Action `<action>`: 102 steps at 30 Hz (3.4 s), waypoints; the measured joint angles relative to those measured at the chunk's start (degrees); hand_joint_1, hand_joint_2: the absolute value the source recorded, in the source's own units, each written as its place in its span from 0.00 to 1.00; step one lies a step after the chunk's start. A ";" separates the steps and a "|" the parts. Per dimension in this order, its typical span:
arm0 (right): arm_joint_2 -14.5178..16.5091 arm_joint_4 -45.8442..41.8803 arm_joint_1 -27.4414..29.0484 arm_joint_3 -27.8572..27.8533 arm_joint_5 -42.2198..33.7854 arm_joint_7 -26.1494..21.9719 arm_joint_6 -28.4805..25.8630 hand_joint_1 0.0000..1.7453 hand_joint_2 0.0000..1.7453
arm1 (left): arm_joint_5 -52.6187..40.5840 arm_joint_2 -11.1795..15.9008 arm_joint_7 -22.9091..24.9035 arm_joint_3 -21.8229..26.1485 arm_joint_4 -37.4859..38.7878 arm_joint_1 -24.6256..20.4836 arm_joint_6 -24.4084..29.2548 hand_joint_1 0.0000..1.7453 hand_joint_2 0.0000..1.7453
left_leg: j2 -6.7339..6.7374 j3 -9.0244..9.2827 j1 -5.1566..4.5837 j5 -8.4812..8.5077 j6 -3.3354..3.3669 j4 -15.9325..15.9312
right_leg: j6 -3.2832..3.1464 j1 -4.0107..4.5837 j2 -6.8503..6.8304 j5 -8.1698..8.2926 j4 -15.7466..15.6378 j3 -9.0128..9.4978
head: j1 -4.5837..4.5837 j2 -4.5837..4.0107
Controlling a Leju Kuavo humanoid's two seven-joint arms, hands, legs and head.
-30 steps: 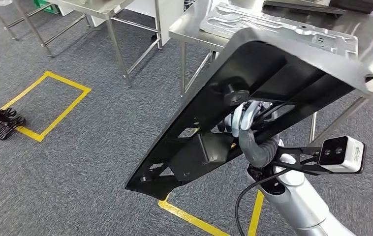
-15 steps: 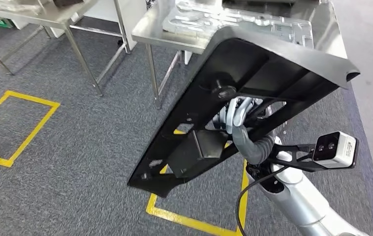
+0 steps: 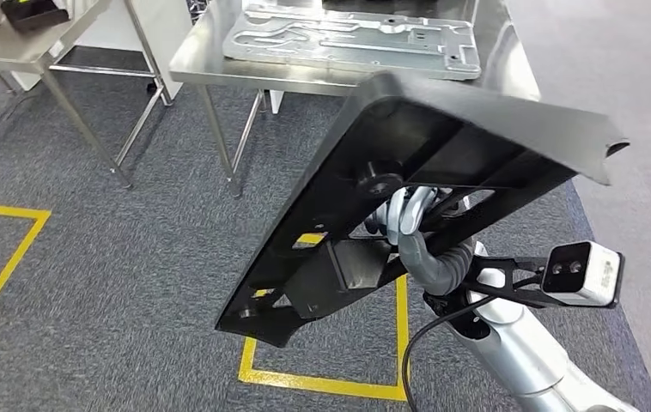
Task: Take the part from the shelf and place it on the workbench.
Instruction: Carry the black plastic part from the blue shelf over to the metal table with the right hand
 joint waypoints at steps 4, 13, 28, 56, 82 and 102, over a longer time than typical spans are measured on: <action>0.97 -0.21 -0.12 0.04 1.38 0.52 -0.55 0.95 1.00 | -0.05 0.12 -0.11 0.25 -0.04 -0.33 -0.08 0.00 1.00 | -0.90 -0.50 0.29 -1.91 -1.25 2.20 | -1.27 -0.35 2.13 0.39 -0.45 0.09 | 0.00 0.00; 2.98 -0.34 0.68 0.36 3.87 0.14 -0.72 0.95 1.00 | 0.07 0.41 -0.19 0.93 -0.04 0.05 -0.11 0.00 1.00 | -4.95 -3.05 0.40 0.03 -1.05 4.21 | -1.63 -0.14 5.08 0.09 -0.28 0.63 | -0.01 0.00; 3.63 -0.70 1.97 -0.37 5.50 -0.27 0.39 0.95 1.00 | -0.14 0.49 -0.75 1.31 -0.04 0.05 -1.69 0.00 1.00 | -4.35 -1.11 0.32 1.12 0.70 -0.01 | 1.25 -1.14 2.76 -1.72 4.72 -1.39 | 0.01 0.00; 3.91 0.04 2.97 -2.03 5.48 -1.24 1.56 0.95 1.00 | -0.49 1.10 -1.19 2.33 -0.04 0.44 -1.86 0.00 1.00 | -4.79 -0.83 0.37 1.18 1.26 -0.36 | 1.08 -0.99 3.39 -6.39 14.41 -6.09 | 0.01 0.00; 4.00 0.67 2.29 -2.63 3.94 -1.29 2.95 0.95 1.00 | -0.29 1.03 -1.76 3.72 -0.06 0.54 -1.21 0.00 1.00 | -4.71 -2.34 0.08 2.31 1.75 -0.22 | 0.10 -0.10 3.50 -7.13 6.72 0.72 | -0.02 0.00; 4.57 0.93 2.12 -2.62 2.03 -1.13 2.05 0.95 1.00 | -0.88 0.80 -1.86 3.80 -0.11 0.88 -1.74 0.00 1.00 | -4.89 -8.99 0.35 -4.43 -1.49 15.56 | -1.97 -0.69 4.04 -2.14 0.11 2.61 | -0.04 0.00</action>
